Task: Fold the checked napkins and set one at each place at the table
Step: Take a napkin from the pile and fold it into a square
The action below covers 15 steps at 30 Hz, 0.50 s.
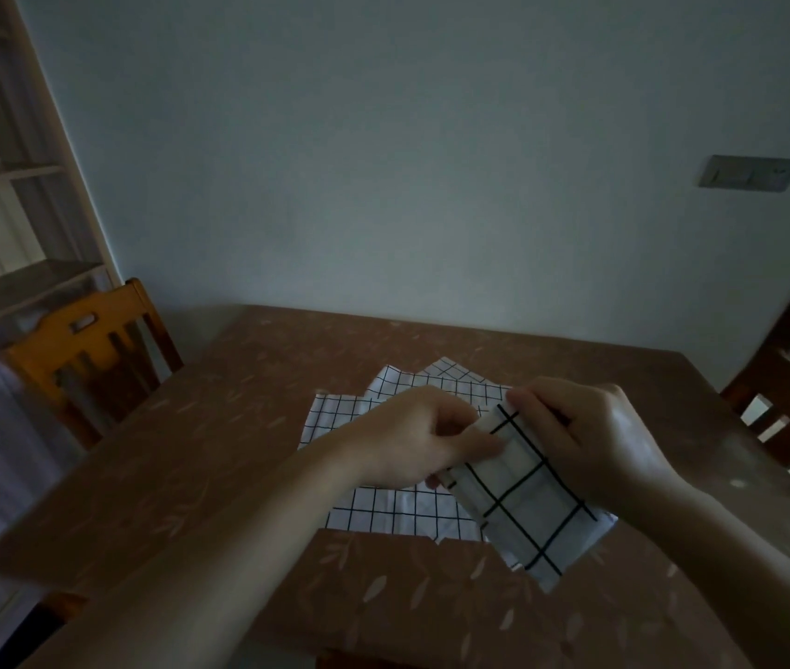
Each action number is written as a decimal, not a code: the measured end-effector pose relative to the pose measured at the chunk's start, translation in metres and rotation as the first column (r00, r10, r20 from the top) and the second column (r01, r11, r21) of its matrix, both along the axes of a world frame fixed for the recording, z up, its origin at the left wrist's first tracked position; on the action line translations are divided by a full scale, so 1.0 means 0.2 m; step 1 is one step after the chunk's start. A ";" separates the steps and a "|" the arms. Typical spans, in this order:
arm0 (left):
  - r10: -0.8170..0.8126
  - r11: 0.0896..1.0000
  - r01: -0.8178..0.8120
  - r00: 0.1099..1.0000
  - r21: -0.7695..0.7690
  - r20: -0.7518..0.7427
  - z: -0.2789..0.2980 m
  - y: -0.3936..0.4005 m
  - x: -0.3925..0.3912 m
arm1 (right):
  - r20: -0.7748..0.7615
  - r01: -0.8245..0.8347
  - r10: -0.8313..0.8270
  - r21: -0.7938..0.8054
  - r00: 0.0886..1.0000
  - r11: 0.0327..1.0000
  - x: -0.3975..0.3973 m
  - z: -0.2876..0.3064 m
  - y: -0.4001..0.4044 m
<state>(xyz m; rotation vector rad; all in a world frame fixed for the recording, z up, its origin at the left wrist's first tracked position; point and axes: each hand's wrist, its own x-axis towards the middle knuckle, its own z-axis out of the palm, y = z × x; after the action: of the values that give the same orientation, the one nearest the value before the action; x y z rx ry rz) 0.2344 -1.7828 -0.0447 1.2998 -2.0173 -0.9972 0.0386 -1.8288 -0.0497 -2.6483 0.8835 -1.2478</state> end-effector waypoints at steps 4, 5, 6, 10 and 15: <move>0.000 1.000 -0.001 0.997 0.014 0.072 0.01 0.00 0.01 | -0.026 -0.070 0.073 0.087 0.997 0.994 0.01 -0.03 0.00; 0.005 1.000 -0.005 0.996 0.004 0.087 0.01 0.00 0.01 | -0.039 -0.080 0.084 0.093 0.996 0.992 0.02 -0.03 0.00; 0.012 1.000 -0.011 0.996 -0.016 0.088 0.01 -0.01 0.00 | -0.032 -0.086 0.090 0.107 0.995 0.991 0.02 -0.03 0.00; 0.062 0.994 -0.062 0.998 -0.094 0.002 -0.01 -0.01 0.00 | 0.006 -0.030 0.029 0.215 1.000 0.976 -0.01 -0.03 0.00; 0.148 0.964 -0.169 0.982 -0.204 -0.115 -0.05 -0.05 0.07 | 0.019 0.019 -0.026 0.296 0.999 0.955 -0.05 -0.09 0.02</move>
<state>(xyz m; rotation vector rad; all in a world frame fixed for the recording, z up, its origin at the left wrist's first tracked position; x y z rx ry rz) 0.2476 -1.7919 -0.0539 1.2485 -1.8559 -0.7356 0.0290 -1.8257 -0.0679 -2.3909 1.0106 -1.0524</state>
